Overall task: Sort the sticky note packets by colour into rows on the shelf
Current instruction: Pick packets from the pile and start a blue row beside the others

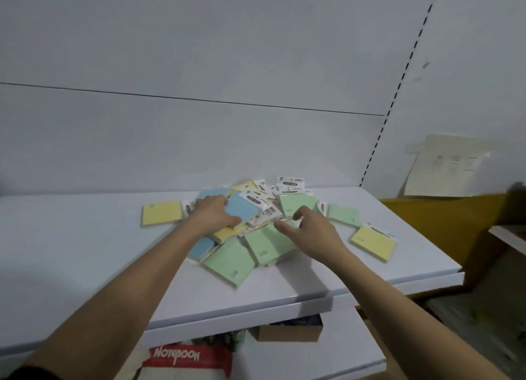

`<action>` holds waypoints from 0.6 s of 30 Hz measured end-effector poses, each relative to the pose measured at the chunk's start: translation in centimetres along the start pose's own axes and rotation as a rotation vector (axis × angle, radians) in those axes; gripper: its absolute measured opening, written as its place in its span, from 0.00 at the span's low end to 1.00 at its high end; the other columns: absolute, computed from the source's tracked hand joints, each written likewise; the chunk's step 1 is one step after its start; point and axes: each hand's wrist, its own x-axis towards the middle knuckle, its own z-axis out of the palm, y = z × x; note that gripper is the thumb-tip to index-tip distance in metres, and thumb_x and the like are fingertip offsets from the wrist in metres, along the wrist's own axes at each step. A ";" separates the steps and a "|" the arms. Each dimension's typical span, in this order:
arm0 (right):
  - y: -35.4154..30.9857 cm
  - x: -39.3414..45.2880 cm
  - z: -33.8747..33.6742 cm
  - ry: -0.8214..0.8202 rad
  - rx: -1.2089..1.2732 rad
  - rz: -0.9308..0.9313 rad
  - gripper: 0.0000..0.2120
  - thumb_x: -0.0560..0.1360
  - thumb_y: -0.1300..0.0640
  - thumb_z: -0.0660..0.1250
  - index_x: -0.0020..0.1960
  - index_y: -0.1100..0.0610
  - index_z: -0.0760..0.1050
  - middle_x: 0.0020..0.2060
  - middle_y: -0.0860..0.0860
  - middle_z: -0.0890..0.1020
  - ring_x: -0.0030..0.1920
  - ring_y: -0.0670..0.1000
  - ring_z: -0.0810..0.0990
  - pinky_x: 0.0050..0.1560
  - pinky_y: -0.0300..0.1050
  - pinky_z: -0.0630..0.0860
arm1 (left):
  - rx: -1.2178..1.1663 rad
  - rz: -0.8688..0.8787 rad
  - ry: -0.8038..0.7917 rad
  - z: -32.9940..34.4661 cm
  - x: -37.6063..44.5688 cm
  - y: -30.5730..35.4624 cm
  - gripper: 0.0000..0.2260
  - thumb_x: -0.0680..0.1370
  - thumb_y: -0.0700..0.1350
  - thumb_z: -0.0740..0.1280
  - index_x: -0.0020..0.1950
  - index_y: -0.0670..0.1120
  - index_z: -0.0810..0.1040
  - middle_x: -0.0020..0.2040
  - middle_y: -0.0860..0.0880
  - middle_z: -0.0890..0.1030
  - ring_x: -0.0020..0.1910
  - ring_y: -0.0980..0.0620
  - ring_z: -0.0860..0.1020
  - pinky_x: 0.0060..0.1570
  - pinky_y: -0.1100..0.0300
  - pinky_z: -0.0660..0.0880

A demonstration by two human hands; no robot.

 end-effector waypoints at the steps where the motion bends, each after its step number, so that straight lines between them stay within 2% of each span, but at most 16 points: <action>1: -0.1 0.4 0.3 -0.051 -0.010 0.000 0.32 0.68 0.31 0.65 0.61 0.54 0.70 0.52 0.51 0.79 0.47 0.51 0.76 0.40 0.46 0.69 | -0.004 -0.014 0.007 0.1 0.0 0.3 0.31 0.71 0.56 0.72 0.70 0.46 0.68 0.66 0.44 0.72 0.64 0.43 0.70 0.55 0.56 0.68; 4: -0.1 1.9 1.0 -0.196 -0.036 -0.021 0.32 0.66 0.35 0.71 0.61 0.54 0.70 0.55 0.51 0.78 0.53 0.53 0.76 0.43 0.45 0.69 | -0.043 -0.026 0.072 0.2 -0.2 0.9 0.31 0.69 0.53 0.75 0.67 0.45 0.70 0.64 0.46 0.74 0.61 0.45 0.73 0.56 0.54 0.72; 7: 0.1 3.7 0.3 -0.243 0.093 -0.056 0.29 0.68 0.41 0.74 0.60 0.58 0.74 0.52 0.52 0.78 0.50 0.52 0.77 0.45 0.44 0.72 | -0.066 0.007 0.225 0.2 -1.1 2.0 0.30 0.67 0.45 0.77 0.67 0.48 0.70 0.64 0.48 0.71 0.61 0.48 0.74 0.57 0.53 0.71; 9: 0.9 4.4 0.0 -0.267 0.179 -0.085 0.25 0.69 0.45 0.74 0.58 0.61 0.77 0.51 0.54 0.81 0.50 0.54 0.79 0.49 0.46 0.75 | -0.148 0.005 0.330 0.4 -1.8 2.8 0.29 0.67 0.38 0.76 0.66 0.47 0.71 0.63 0.48 0.70 0.60 0.49 0.74 0.54 0.57 0.71; 11: 2.0 4.7 -0.3 -0.255 0.264 -0.113 0.21 0.70 0.48 0.74 0.56 0.60 0.77 0.51 0.55 0.81 0.49 0.55 0.80 0.48 0.47 0.76 | -0.270 -0.047 0.429 0.4 -2.6 3.6 0.28 0.67 0.34 0.74 0.66 0.45 0.73 0.62 0.46 0.71 0.59 0.50 0.74 0.50 0.62 0.69; 13: 3.4 4.6 -0.8 -0.277 0.497 -0.087 0.16 0.71 0.53 0.74 0.54 0.57 0.75 0.51 0.57 0.81 0.47 0.56 0.81 0.45 0.48 0.77 | -0.433 -0.145 0.522 0.0 -3.5 4.4 0.25 0.68 0.32 0.73 0.64 0.43 0.76 0.59 0.43 0.74 0.57 0.47 0.76 0.49 0.60 0.72; 16: 5.3 4.2 -2.0 -0.356 0.866 -0.048 0.12 0.72 0.60 0.73 0.48 0.54 0.69 0.50 0.62 0.80 0.42 0.57 0.81 0.36 0.45 0.77 | -0.906 -0.229 0.605 -0.4 -5.8 6.0 0.20 0.70 0.28 0.70 0.61 0.38 0.77 0.52 0.41 0.78 0.46 0.46 0.79 0.39 0.61 0.80; 18: 6.1 4.1 -2.9 -0.403 0.989 -0.057 0.13 0.73 0.61 0.72 0.49 0.55 0.68 0.48 0.60 0.80 0.41 0.56 0.80 0.40 0.49 0.76 | -1.163 -0.255 0.631 -0.5 -7.9 7.2 0.15 0.72 0.28 0.68 0.57 0.38 0.77 0.50 0.40 0.80 0.41 0.48 0.81 0.34 0.64 0.80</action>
